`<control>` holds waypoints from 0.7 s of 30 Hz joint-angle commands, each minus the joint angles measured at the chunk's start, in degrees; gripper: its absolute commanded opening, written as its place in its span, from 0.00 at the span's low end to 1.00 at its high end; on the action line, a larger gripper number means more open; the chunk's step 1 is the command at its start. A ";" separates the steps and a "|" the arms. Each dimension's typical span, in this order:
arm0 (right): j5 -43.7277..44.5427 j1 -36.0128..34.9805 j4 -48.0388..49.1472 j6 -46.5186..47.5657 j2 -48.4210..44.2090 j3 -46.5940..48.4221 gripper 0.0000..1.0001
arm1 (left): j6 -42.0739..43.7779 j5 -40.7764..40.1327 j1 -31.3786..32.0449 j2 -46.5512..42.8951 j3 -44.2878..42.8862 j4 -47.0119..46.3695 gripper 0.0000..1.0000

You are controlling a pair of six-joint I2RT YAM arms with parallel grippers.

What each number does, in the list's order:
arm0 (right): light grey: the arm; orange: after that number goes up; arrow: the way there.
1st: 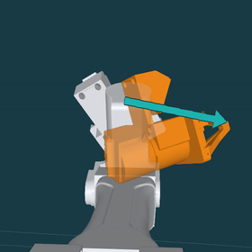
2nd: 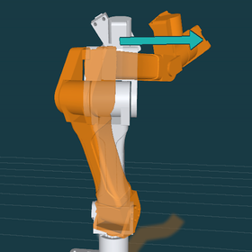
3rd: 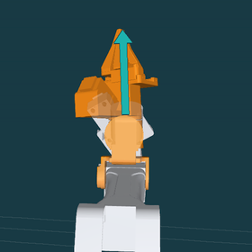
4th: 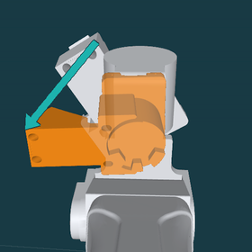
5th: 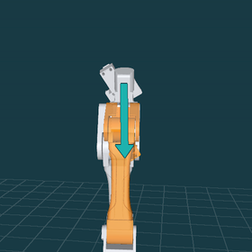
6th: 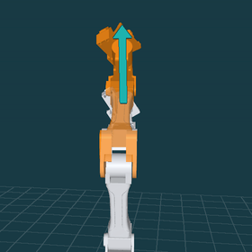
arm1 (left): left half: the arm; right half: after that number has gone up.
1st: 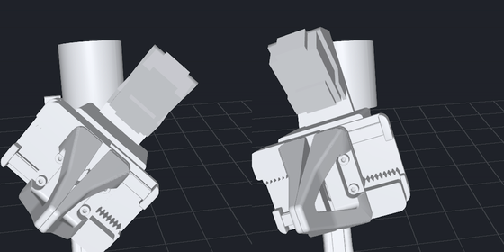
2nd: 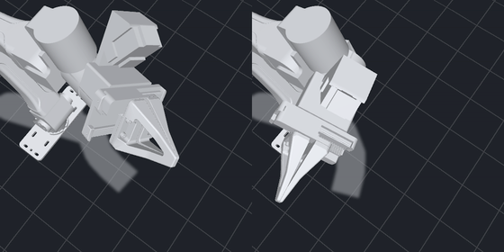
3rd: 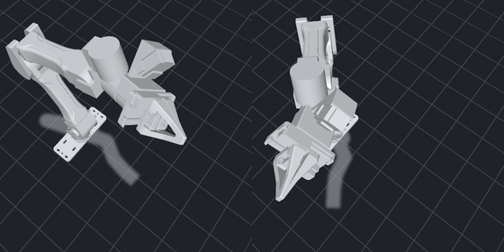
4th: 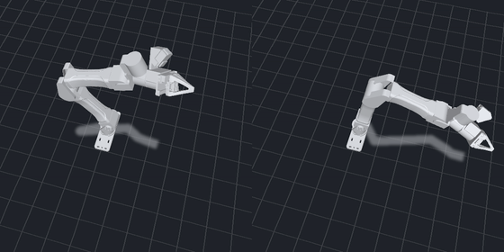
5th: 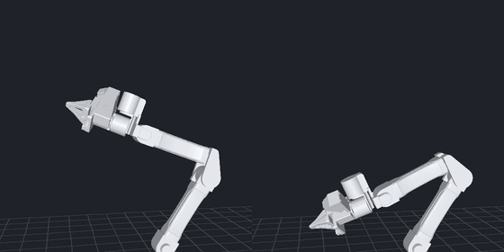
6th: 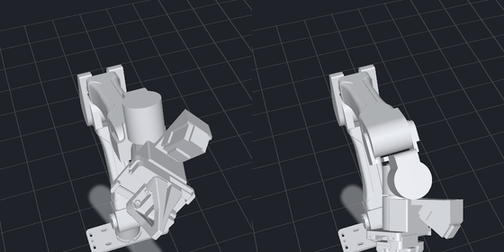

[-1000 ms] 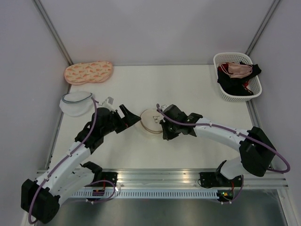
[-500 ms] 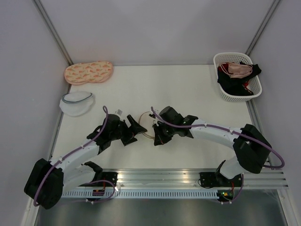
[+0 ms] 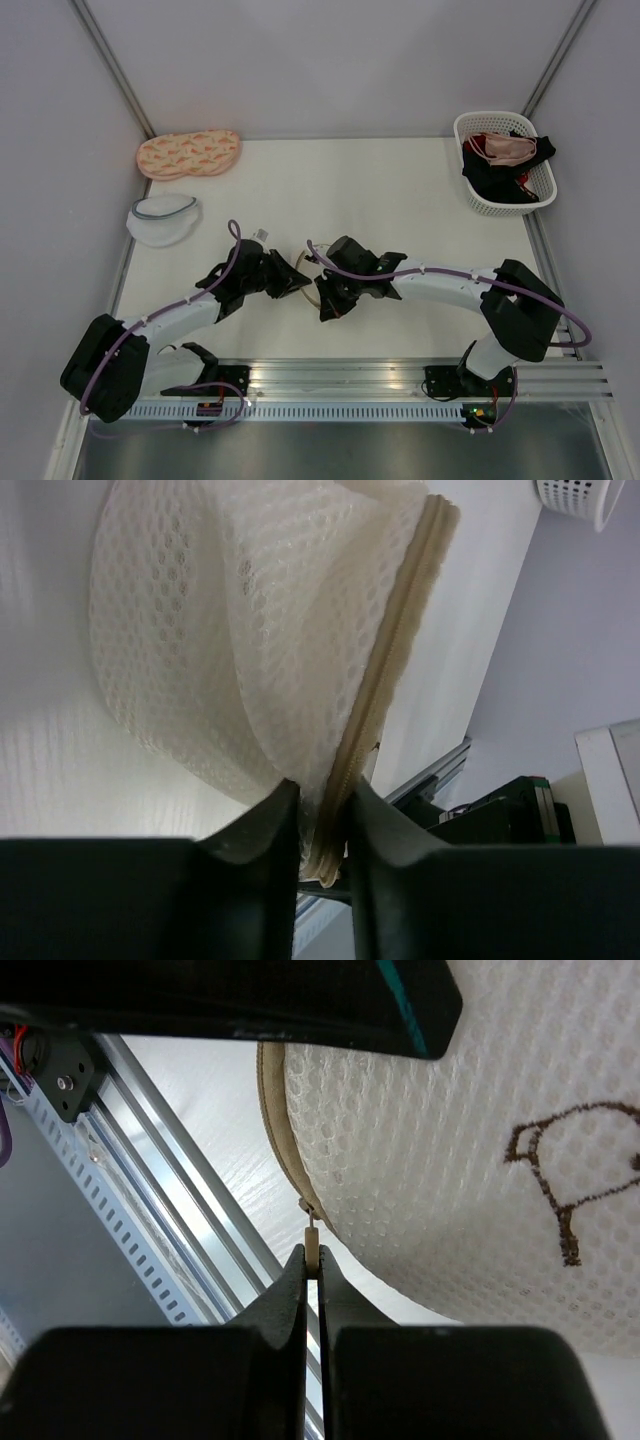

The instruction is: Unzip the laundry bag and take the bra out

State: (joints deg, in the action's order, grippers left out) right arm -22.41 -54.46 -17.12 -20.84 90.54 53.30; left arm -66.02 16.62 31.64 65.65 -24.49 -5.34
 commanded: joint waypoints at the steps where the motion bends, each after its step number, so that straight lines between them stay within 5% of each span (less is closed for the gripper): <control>1: 0.35 -0.30 0.70 0.27 0.16 2.34 0.00 | 0.80 -0.01 0.27 1.58 -1.17 -4.68 0.17; 2: 1.57 -0.39 0.08 0.45 0.16 2.25 0.00 | 0.98 -0.18 0.27 1.68 -1.17 -4.59 0.02; 8: 6.40 -0.39 -5.45 1.24 -0.45 0.93 0.00 | 2.65 -2.73 0.18 2.03 -1.61 -2.22 0.02; 21: 35.76 -0.39 -20.22 -5.52 3.05 5.14 0.01 | 6.51 -1.95 -0.09 3.70 -2.84 -0.90 0.02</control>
State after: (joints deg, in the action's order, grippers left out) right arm 2.39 -54.89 -32.16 -23.70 92.27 55.07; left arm -63.24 15.07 31.64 68.79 -25.50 -6.13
